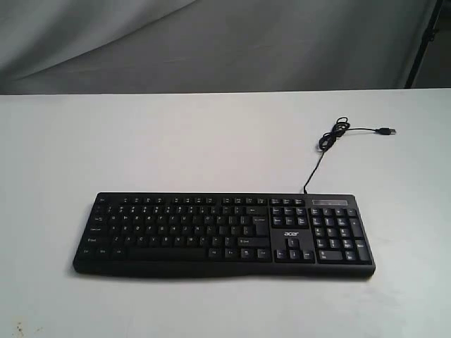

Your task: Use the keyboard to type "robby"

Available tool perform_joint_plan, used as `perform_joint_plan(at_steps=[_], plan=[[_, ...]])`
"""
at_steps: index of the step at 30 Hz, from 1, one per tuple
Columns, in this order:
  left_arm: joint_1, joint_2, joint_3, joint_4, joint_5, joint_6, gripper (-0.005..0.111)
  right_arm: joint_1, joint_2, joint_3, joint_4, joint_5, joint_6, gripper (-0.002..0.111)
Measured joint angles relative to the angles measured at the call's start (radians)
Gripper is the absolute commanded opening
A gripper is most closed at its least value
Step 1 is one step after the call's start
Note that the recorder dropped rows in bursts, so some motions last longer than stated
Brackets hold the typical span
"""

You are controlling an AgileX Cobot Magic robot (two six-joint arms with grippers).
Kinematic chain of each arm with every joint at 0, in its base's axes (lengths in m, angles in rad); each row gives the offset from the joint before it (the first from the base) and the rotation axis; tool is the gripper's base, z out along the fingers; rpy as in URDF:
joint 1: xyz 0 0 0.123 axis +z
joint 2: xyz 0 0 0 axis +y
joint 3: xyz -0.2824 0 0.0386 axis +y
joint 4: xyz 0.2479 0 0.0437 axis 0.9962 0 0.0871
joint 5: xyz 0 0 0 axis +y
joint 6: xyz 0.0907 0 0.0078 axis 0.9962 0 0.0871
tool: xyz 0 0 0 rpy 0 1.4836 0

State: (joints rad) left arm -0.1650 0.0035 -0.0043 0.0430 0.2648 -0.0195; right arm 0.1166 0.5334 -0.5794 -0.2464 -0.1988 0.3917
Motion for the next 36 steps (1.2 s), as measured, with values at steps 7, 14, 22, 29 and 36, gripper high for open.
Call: perform_joint_plan(at_steps=[7, 14, 22, 29, 36], plan=[[0.000, 0.000, 0.000, 0.000, 0.000, 0.000, 0.000, 0.146, 0.443, -0.334, -0.386, 0.221, -0.007, 0.000], [0.000, 0.000, 0.000, 0.000, 0.000, 0.000, 0.000, 0.293, 0.688, -0.650, -0.341, 0.645, -0.216, 0.000], [0.000, 0.000, 0.000, 0.000, 0.000, 0.000, 0.000, 0.311, 0.900, -0.996, 0.426, 0.970, -0.942, 0.000], [0.000, 0.000, 0.000, 0.000, 0.000, 0.000, 0.000, 0.311, 1.082, -1.158, 0.703, 1.216, -1.242, 0.000], [0.000, 0.000, 0.000, 0.000, 0.000, 0.000, 0.000, 0.317, 1.256, -1.166, 0.896, 1.334, -1.388, 0.000]])
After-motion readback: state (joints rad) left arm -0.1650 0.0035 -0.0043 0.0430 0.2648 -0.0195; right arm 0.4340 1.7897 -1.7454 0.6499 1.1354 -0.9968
